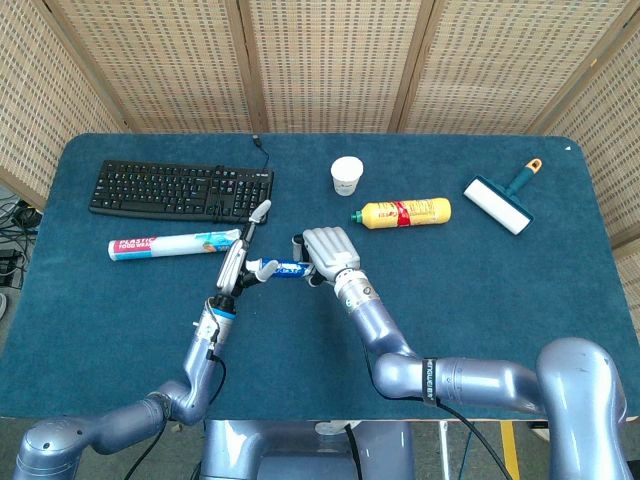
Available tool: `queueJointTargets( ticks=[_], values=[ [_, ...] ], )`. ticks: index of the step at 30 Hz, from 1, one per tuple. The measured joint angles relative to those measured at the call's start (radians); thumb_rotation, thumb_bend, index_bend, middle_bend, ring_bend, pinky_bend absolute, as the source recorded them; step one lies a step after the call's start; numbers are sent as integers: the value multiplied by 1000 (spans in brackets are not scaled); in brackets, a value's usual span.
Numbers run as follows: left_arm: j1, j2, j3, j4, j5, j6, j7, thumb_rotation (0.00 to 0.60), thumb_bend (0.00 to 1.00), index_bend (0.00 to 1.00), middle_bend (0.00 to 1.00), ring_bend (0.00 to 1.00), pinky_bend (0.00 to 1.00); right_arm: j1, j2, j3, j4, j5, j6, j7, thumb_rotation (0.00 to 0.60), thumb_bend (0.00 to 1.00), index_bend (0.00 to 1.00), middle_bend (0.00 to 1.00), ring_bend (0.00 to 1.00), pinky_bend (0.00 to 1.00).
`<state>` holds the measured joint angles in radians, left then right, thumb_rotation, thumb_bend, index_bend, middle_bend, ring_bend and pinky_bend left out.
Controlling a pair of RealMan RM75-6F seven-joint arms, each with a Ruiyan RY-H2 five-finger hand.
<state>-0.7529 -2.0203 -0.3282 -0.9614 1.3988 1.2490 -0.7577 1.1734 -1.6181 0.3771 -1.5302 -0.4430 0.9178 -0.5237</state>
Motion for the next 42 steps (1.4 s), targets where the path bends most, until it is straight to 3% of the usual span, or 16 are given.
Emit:
queueJointTargets(
  ticks=[18,42],
  values=[
    [-3,-37,-37,33,-33,-8,-182,159,0,0,0,0,0,-6,23,26,-21,-25,-32,113,600,714,724,704,618,789],
    [-35,-102,-88,11,-82,-52,-199,161,0,0,0,0,0,8,9,24,-18,-32,-12,156,600,717,727,707,619,788]
  ],
)
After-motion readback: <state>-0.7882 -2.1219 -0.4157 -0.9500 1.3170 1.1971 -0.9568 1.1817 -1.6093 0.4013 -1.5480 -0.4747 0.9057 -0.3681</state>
